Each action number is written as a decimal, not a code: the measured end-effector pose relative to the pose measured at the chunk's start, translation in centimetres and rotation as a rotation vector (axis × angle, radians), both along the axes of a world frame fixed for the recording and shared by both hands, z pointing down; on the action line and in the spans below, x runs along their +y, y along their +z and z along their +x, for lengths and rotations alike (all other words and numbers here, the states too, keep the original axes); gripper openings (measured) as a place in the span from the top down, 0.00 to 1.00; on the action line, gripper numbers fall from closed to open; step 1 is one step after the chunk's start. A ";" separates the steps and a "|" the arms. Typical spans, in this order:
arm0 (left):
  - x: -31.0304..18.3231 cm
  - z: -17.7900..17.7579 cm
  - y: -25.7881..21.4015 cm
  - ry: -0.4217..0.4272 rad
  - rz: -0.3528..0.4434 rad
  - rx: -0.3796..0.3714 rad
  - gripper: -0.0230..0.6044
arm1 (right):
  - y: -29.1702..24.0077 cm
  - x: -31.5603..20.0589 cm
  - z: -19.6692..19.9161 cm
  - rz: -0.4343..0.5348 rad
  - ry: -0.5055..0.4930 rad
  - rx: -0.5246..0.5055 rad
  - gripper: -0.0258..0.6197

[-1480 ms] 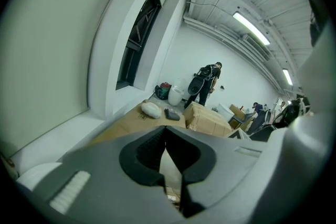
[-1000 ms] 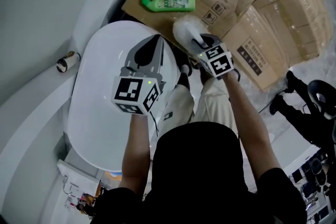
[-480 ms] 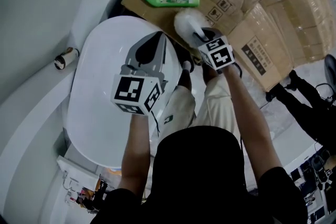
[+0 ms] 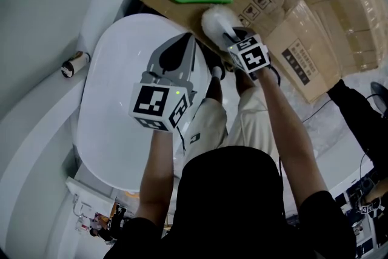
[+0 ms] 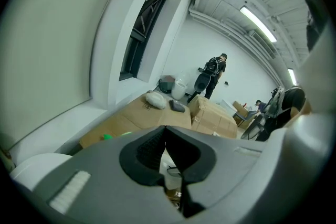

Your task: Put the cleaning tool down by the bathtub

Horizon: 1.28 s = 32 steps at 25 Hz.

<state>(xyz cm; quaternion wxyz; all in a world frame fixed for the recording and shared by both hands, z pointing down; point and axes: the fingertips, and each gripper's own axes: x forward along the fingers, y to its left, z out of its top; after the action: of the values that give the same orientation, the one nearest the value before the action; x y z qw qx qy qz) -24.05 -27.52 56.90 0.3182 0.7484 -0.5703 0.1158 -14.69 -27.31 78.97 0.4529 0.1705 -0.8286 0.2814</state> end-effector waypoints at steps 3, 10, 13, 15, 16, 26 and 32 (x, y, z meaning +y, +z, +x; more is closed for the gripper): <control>0.2 0.6 0.2 0.016 0.000 0.000 0.97 | 0.4 0.2 0.0 -0.007 0.001 0.003 0.82; 0.9 0.9 0.5 0.033 -0.006 -0.014 0.97 | 0.7 -0.2 -0.3 0.016 -0.013 0.011 0.81; 1.2 0.7 0.7 0.029 -0.008 -0.014 0.97 | 0.7 0.0 -0.5 0.008 -0.009 0.002 0.81; 1.3 0.5 0.8 0.025 -0.008 -0.013 0.97 | 0.7 0.1 -0.6 0.009 -0.005 0.003 0.81; 1.4 0.5 0.8 0.023 -0.007 -0.011 0.97 | 0.7 0.1 -0.7 0.011 -0.004 0.004 0.81; 1.2 0.0 0.7 0.013 -0.002 -0.002 0.97 | 0.4 -0.3 -0.7 0.017 -0.008 0.016 0.80; 1.2 0.2 0.7 0.018 -0.002 0.000 0.97 | 0.1 -0.5 -0.5 0.020 -0.006 0.027 0.78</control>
<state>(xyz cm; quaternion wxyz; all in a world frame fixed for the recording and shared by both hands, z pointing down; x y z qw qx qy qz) -23.85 -26.35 57.58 0.3179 0.7533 -0.5633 0.1193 -15.17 -27.79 79.10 0.4631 0.1766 -0.8257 0.2693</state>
